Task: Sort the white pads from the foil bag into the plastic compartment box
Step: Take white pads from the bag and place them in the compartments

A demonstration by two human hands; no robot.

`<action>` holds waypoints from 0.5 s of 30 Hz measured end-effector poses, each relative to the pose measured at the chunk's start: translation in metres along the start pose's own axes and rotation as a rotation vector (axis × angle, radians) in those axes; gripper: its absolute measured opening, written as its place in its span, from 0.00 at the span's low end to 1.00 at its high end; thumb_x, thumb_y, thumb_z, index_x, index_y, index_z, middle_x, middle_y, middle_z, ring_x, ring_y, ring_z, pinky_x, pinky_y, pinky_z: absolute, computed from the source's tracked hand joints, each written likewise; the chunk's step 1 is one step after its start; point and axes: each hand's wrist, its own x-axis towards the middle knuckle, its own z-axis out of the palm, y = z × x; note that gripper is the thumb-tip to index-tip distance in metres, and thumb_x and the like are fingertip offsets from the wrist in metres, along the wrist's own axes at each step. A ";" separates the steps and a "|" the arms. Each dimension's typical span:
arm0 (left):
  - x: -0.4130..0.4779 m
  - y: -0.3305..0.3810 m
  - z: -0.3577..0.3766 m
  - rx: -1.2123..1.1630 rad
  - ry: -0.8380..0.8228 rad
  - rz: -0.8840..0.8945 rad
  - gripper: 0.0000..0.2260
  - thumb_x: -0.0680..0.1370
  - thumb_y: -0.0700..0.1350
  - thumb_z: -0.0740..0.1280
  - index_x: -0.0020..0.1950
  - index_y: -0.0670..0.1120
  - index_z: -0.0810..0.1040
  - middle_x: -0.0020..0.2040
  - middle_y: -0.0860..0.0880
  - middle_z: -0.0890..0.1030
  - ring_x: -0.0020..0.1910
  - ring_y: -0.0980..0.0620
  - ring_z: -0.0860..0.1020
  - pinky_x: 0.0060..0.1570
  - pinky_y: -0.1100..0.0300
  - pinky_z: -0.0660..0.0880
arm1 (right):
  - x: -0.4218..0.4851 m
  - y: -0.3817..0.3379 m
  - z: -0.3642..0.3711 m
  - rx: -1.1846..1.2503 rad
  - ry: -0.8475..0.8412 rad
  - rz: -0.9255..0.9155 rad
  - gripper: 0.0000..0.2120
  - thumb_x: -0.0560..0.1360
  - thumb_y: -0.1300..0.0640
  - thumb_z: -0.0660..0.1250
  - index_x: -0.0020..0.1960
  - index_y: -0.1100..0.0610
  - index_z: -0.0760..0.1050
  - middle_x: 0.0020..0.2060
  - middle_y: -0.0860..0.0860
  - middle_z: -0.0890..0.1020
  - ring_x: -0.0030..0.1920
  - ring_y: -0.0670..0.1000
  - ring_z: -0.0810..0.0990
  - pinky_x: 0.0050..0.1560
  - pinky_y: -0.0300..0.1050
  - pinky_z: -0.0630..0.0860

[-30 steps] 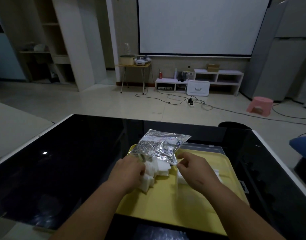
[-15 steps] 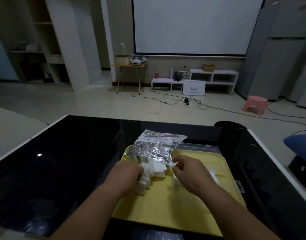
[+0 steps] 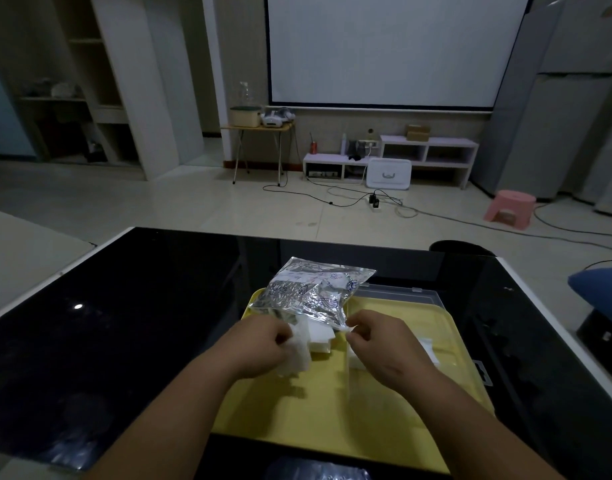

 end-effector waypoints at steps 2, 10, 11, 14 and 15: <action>0.001 0.005 -0.003 -0.186 0.029 -0.007 0.02 0.72 0.40 0.67 0.40 0.47 0.79 0.38 0.49 0.79 0.37 0.52 0.77 0.37 0.58 0.71 | 0.000 0.001 -0.001 0.049 0.005 0.015 0.12 0.78 0.52 0.64 0.60 0.49 0.77 0.44 0.43 0.80 0.45 0.46 0.79 0.47 0.43 0.76; 0.005 0.029 0.001 -0.720 0.143 -0.121 0.09 0.71 0.35 0.74 0.47 0.46 0.81 0.36 0.49 0.82 0.35 0.52 0.80 0.35 0.59 0.77 | -0.001 -0.001 -0.001 0.444 -0.004 0.104 0.07 0.73 0.52 0.72 0.48 0.50 0.76 0.40 0.51 0.84 0.42 0.53 0.83 0.48 0.56 0.81; 0.005 0.031 0.002 -0.744 0.134 -0.117 0.09 0.71 0.35 0.74 0.48 0.45 0.81 0.36 0.48 0.83 0.35 0.52 0.80 0.35 0.59 0.77 | -0.002 -0.003 -0.001 0.494 -0.018 0.111 0.09 0.72 0.53 0.74 0.49 0.51 0.75 0.40 0.52 0.85 0.43 0.54 0.84 0.48 0.56 0.81; 0.005 0.033 0.004 -0.765 0.104 -0.089 0.09 0.71 0.35 0.74 0.48 0.43 0.80 0.36 0.48 0.82 0.34 0.54 0.80 0.35 0.61 0.76 | -0.002 -0.007 0.000 0.544 -0.041 0.118 0.14 0.69 0.57 0.76 0.49 0.53 0.73 0.39 0.54 0.85 0.42 0.57 0.84 0.47 0.56 0.80; 0.005 0.033 0.004 -0.768 0.093 -0.084 0.09 0.71 0.35 0.74 0.48 0.43 0.80 0.37 0.48 0.82 0.34 0.54 0.80 0.36 0.61 0.76 | -0.001 -0.008 0.000 0.539 -0.030 0.124 0.14 0.69 0.59 0.76 0.49 0.54 0.73 0.38 0.55 0.85 0.41 0.57 0.84 0.47 0.57 0.80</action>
